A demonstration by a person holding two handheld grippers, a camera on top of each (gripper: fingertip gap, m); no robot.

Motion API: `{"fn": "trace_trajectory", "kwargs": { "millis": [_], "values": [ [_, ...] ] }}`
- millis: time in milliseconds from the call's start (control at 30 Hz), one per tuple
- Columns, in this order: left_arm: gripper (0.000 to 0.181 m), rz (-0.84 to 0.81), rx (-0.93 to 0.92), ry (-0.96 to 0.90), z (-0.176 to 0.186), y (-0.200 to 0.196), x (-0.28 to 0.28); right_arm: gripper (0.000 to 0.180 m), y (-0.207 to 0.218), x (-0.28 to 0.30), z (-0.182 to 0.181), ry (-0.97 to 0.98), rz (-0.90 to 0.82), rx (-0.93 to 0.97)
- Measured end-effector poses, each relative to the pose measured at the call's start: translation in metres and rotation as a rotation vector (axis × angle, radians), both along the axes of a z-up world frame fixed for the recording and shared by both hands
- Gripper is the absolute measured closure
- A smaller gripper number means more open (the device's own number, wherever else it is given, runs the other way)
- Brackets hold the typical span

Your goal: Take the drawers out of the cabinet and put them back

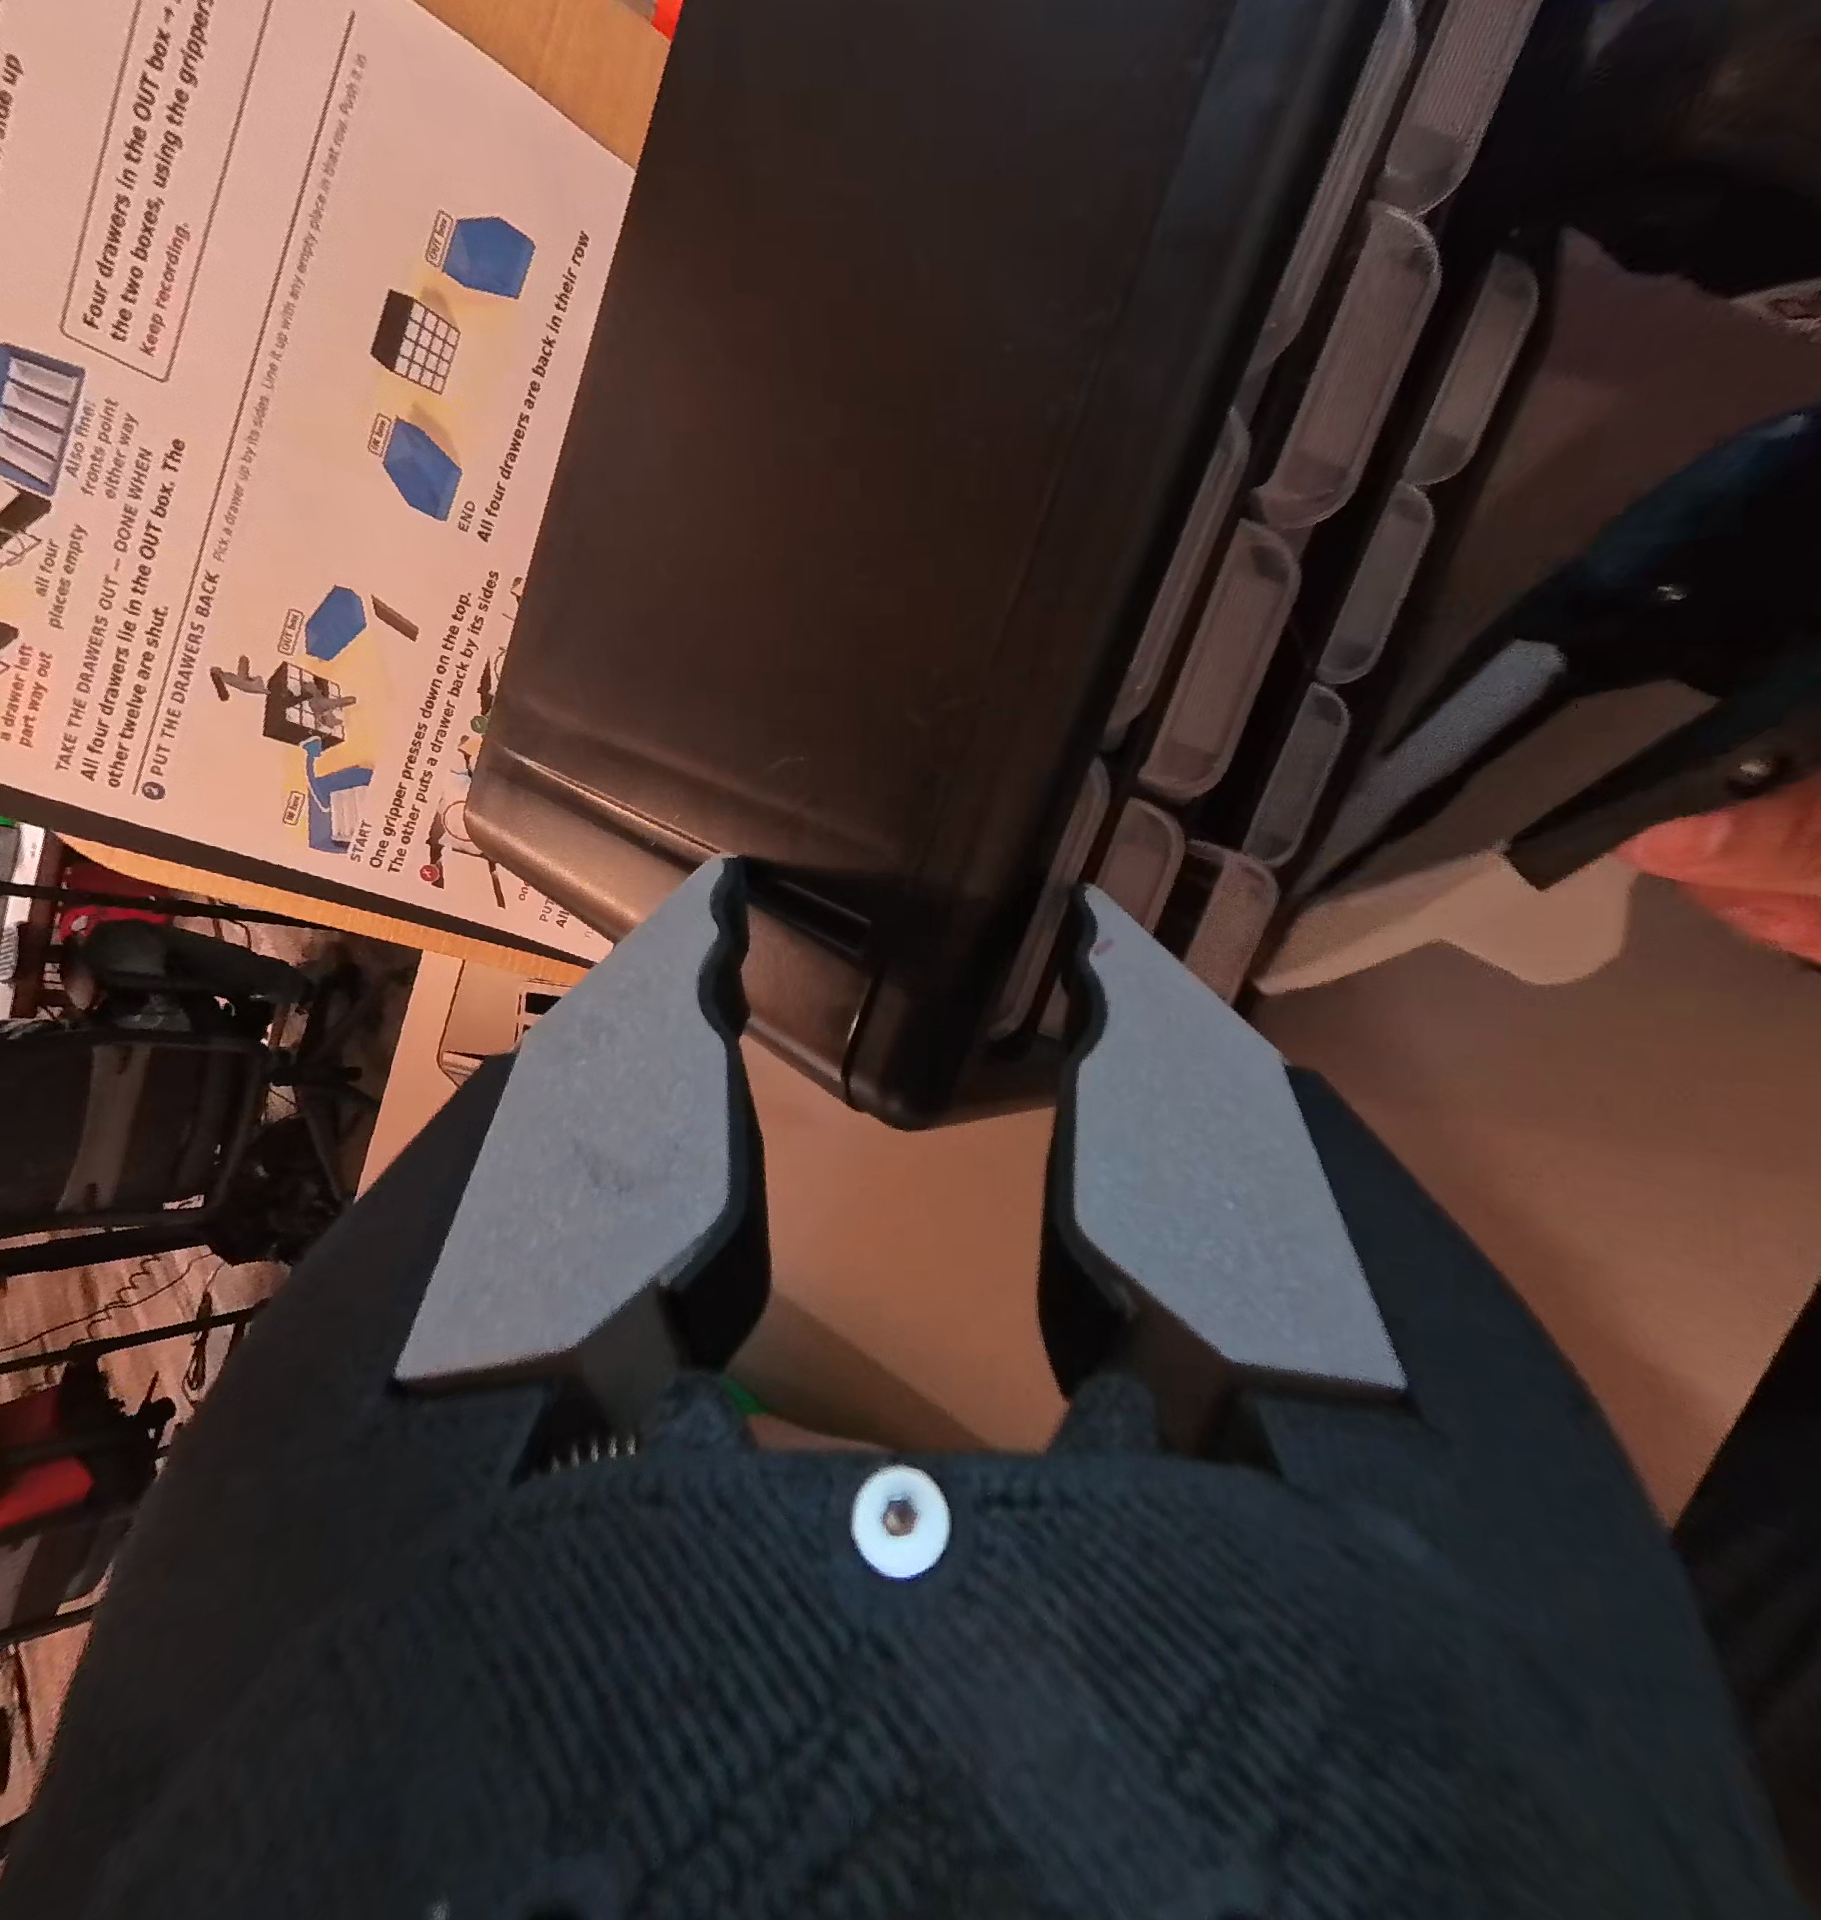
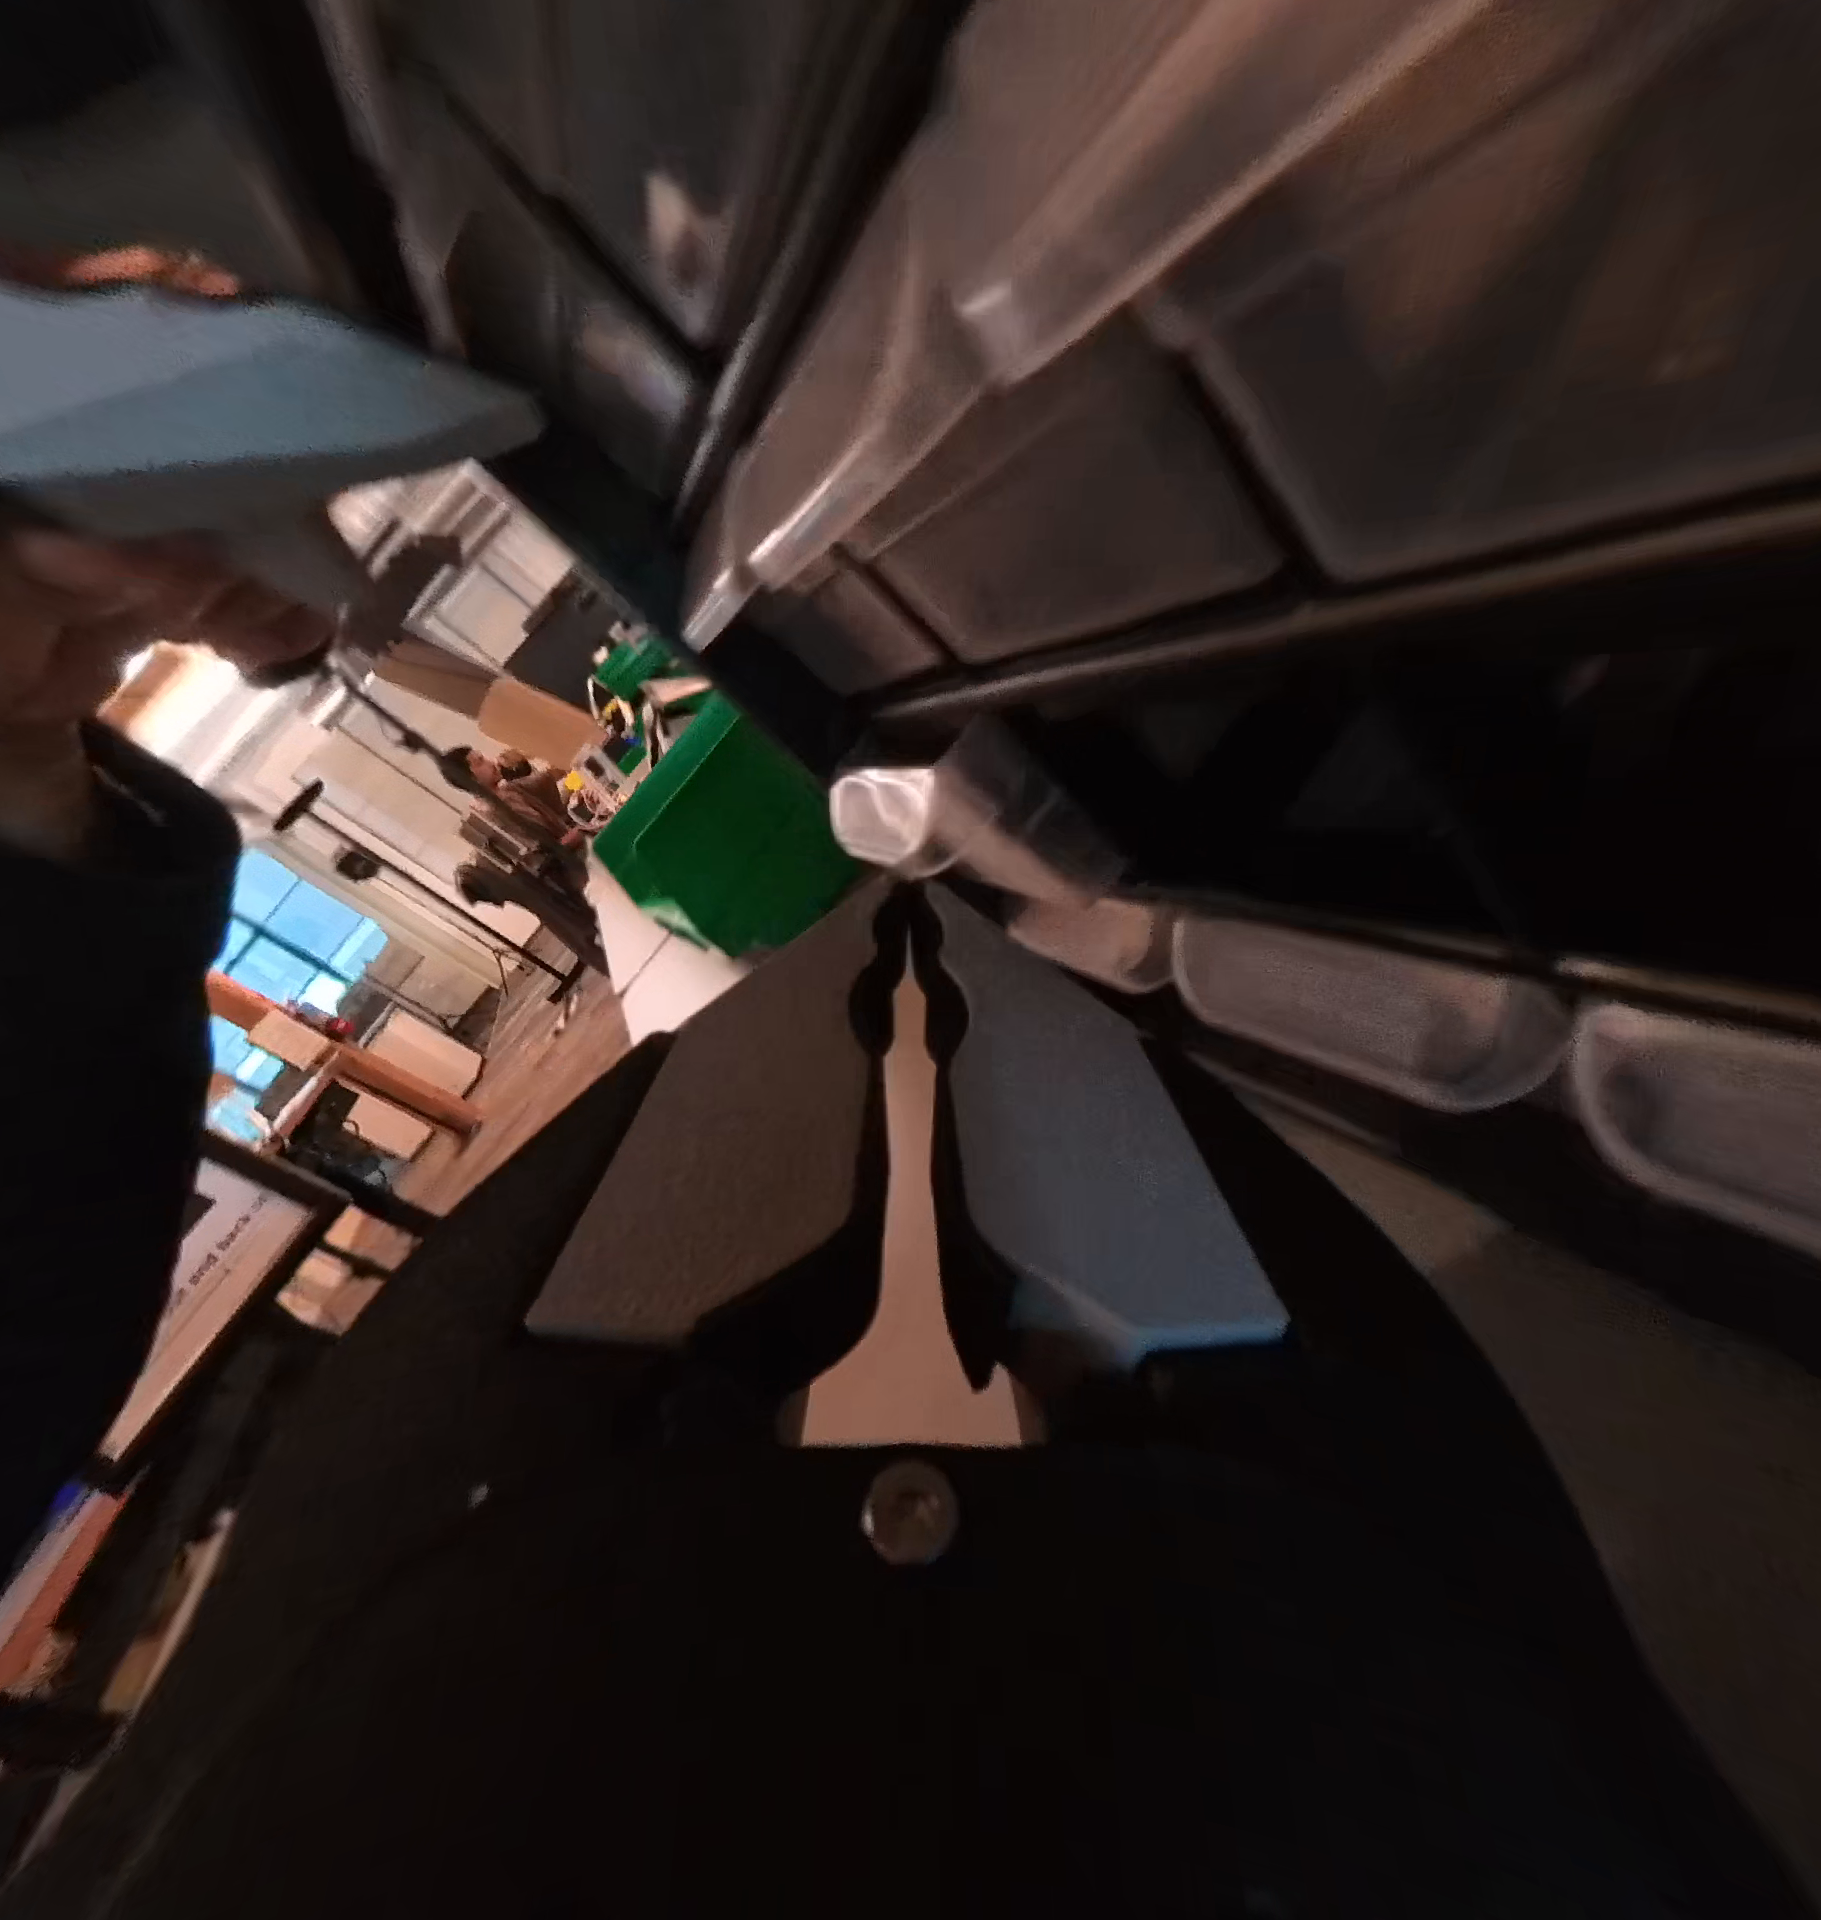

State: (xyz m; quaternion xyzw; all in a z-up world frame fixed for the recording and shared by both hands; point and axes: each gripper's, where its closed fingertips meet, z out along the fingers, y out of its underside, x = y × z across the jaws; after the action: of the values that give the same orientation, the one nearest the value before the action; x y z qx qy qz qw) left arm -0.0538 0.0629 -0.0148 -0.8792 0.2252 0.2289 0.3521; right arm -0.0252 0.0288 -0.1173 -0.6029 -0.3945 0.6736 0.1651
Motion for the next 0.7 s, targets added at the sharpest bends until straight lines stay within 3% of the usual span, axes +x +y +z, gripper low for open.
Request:
{"fn": "trace_trajectory", "kwargs": {
  "millis": [133, 233, 267, 333, 400, 533, 700],
  "values": [
    [0.121, -0.001, 0.002, 0.001, 0.0, 0.0, 0.0, 0.18, -0.026, 0.025, -0.005, -0.026, 0.051, 0.153],
    [0.121, 0.0, 0.008, -0.003, 0.0, 0.0, 0.0, 0.178, -0.01, 0.035, -0.005, -0.073, -0.036, 0.322],
    [0.121, 0.003, 0.011, -0.006, 0.0, 0.0, 0.0, 0.167, -0.002, 0.035, -0.001, -0.079, -0.063, 0.318],
    [0.121, 0.007, 0.014, -0.003, 0.0, 0.001, 0.0, 0.143, 0.002, 0.034, 0.01, -0.058, -0.037, 0.225],
    [0.121, 0.011, 0.018, 0.0, 0.0, 0.001, 0.0, 0.136, 0.01, 0.028, 0.008, -0.097, -0.06, 0.173],
    [0.12, 0.019, 0.016, 0.016, 0.0, 0.001, 0.0, 0.149, 0.012, 0.025, 0.014, 0.004, -0.09, -0.051],
    [0.121, 0.027, -0.007, 0.04, -0.001, 0.001, 0.0, 0.146, 0.008, 0.012, 0.009, 0.057, -0.06, -0.246]
  ]
}}
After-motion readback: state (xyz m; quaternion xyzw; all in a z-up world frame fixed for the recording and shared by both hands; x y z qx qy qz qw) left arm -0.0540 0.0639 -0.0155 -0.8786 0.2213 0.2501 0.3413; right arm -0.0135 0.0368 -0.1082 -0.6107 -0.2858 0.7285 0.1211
